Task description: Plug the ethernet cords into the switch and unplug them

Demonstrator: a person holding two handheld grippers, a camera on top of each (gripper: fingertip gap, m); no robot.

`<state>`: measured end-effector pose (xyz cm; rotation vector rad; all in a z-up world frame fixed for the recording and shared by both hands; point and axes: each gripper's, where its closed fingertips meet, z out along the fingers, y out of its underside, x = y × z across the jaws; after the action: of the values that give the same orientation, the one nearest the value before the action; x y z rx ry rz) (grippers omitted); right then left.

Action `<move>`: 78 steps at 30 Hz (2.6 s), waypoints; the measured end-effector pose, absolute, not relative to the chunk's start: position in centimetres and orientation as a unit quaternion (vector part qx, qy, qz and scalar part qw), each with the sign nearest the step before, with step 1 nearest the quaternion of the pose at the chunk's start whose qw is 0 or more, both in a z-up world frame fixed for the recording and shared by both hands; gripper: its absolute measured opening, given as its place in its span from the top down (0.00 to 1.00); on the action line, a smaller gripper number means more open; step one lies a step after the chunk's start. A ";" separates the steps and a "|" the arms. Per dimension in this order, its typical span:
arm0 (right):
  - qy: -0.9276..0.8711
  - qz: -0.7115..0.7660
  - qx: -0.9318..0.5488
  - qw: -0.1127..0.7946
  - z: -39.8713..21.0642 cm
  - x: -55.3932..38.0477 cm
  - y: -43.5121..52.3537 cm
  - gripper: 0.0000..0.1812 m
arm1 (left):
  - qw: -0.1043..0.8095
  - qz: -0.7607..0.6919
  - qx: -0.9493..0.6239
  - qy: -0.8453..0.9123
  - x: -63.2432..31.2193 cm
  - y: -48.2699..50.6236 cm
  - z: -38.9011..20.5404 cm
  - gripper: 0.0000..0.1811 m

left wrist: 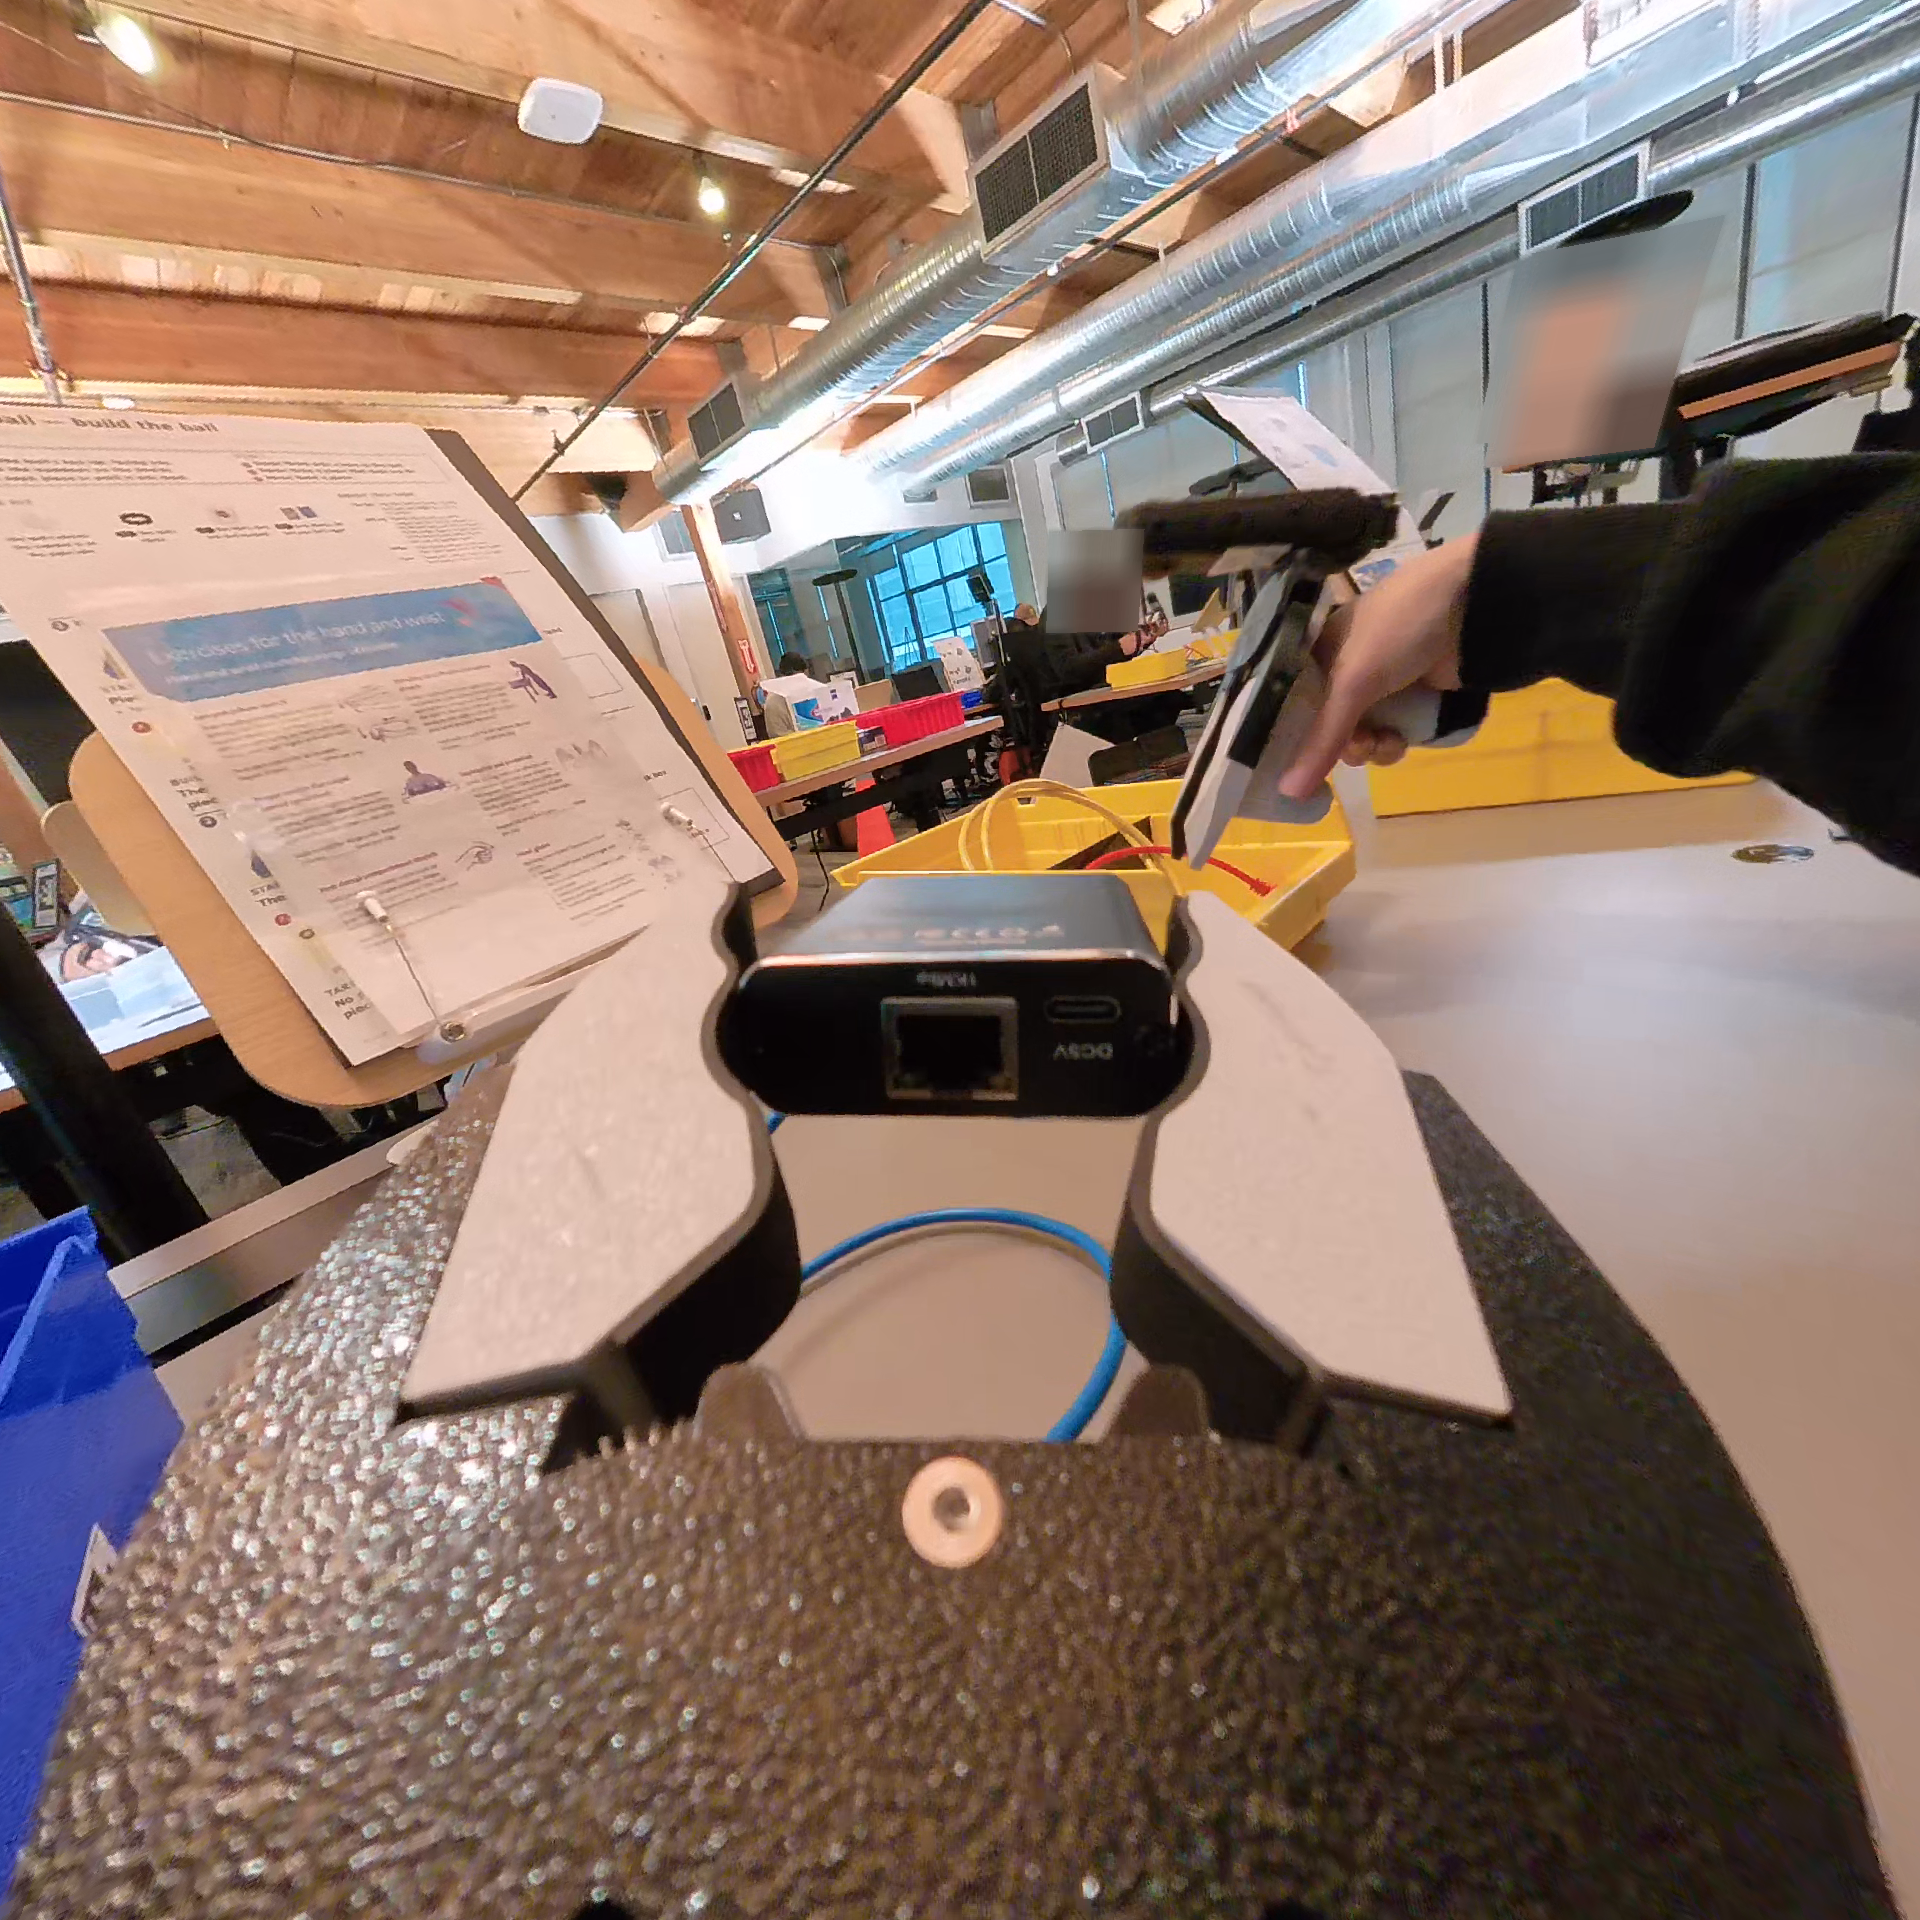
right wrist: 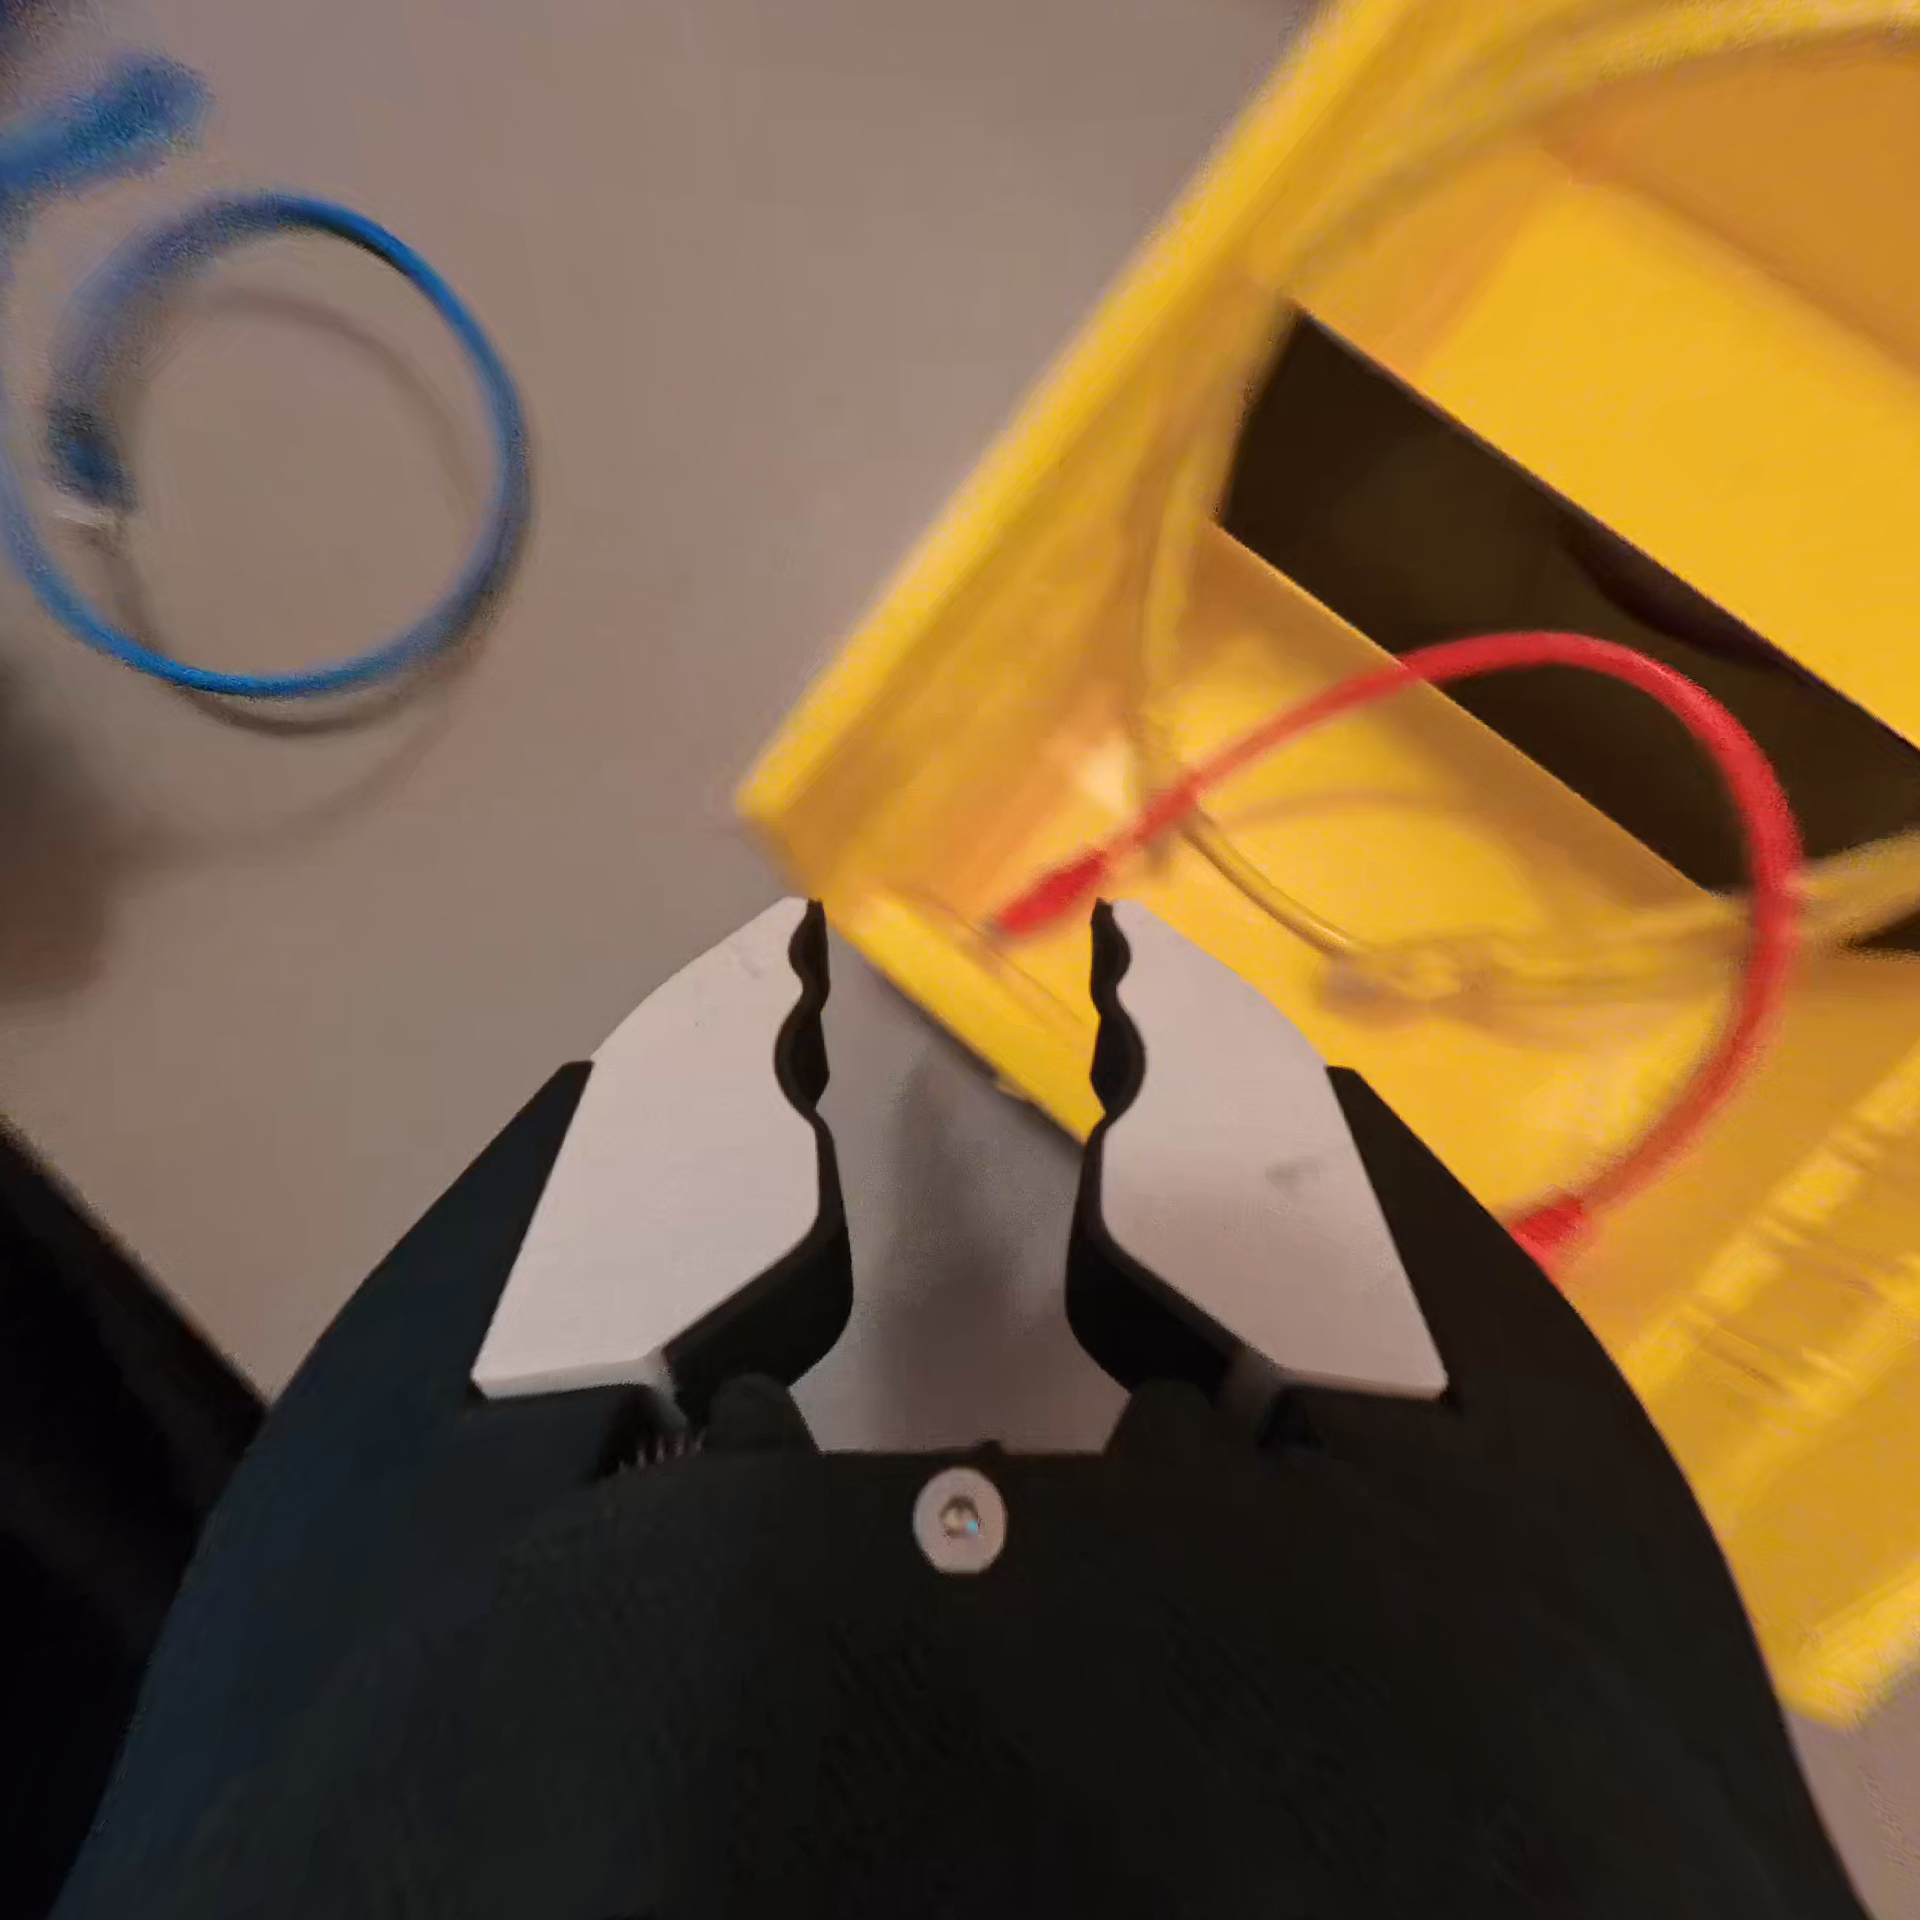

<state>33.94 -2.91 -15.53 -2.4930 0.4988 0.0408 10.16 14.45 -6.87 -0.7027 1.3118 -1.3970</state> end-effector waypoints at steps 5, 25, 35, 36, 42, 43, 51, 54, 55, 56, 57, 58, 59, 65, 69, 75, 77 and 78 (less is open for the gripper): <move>0.089 0.254 -0.791 0.549 -9.7 18.7 5.1 0.75 | 0.508 -0.600 -0.280 0.551 10.0 13.6 -6.8 0.59; 0.165 0.536 -0.535 0.632 -7.7 8.4 10.6 0.84 | 0.464 -0.619 -0.196 0.603 8.7 9.4 -7.6 0.59; 0.164 0.442 -0.580 0.665 -8.4 9.9 10.4 0.91 | 0.464 -0.568 -0.213 0.646 9.8 9.9 -10.2 0.59; 0.167 0.439 -0.580 0.665 -8.5 10.0 10.4 0.91 | 0.464 -0.560 -0.219 0.651 10.0 10.0 -10.4 0.59; 0.160 0.388 -0.610 0.672 -8.8 10.5 10.3 0.91 | 0.427 -0.561 -0.259 0.660 10.6 9.8 -11.5 0.59; 0.163 0.383 -0.610 0.674 -8.9 10.6 10.3 0.91 | 0.425 -0.561 -0.264 0.660 10.7 9.9 -11.6 0.59; 0.206 0.427 -0.578 0.665 -9.7 11.7 10.5 0.84 | 0.454 -0.550 -0.264 0.650 10.8 10.9 -11.3 0.59; 0.184 0.472 -0.570 0.647 -9.8 10.5 10.4 0.84 | 0.465 -0.542 -0.253 0.653 10.6 10.9 -11.1 0.59; 0.163 0.494 -0.579 0.627 -10.1 9.3 10.6 0.82 | 0.467 -0.537 -0.249 0.657 10.6 10.7 -11.2 0.59; 0.145 0.511 -0.591 0.607 -10.6 8.1 10.8 0.82 | 0.471 -0.532 -0.244 0.660 10.6 10.6 -11.2 0.59; 0.135 0.522 -0.594 0.597 -10.8 7.4 11.1 0.81 | 0.474 -0.528 -0.238 0.663 10.6 10.4 -11.3 0.59; 0.132 0.532 -0.585 0.598 -10.6 7.0 11.2 0.81 | 0.476 -0.525 -0.230 0.667 10.5 10.2 -11.3 0.59; 0.131 0.539 -0.569 0.607 -10.1 7.0 11.3 0.81 | 0.481 -0.523 -0.222 0.668 10.4 10.0 -11.2 0.59; 0.119 0.484 -0.609 0.616 -10.3 7.0 11.4 0.85 | 0.507 -0.485 -0.196 0.685 10.2 10.2 -11.6 0.59; 0.139 0.481 -0.600 0.624 -9.7 7.5 11.2 0.86 | 0.535 -0.493 -0.181 0.662 9.8 10.5 -10.5 0.61; 0.152 0.477 -0.594 0.629 -9.7 8.2 11.2 0.86 | 0.532 -0.491 -0.193 0.662 9.9 10.8 -10.7 0.65; 0.148 0.482 -0.586 0.634 -9.4 8.3 11.1 0.85 | 0.528 -0.495 -0.199 0.661 10.0 10.7 -10.4 0.65; 0.144 0.477 -0.584 0.641 -9.2 8.3 11.0 0.85 | 0.523 -0.503 -0.203 0.658 9.9 10.6 -10.3 0.65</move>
<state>8.30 11.02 -9.23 -1.3326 0.3281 1.0870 9.95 10.64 -10.32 -0.4855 1.5751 -1.2032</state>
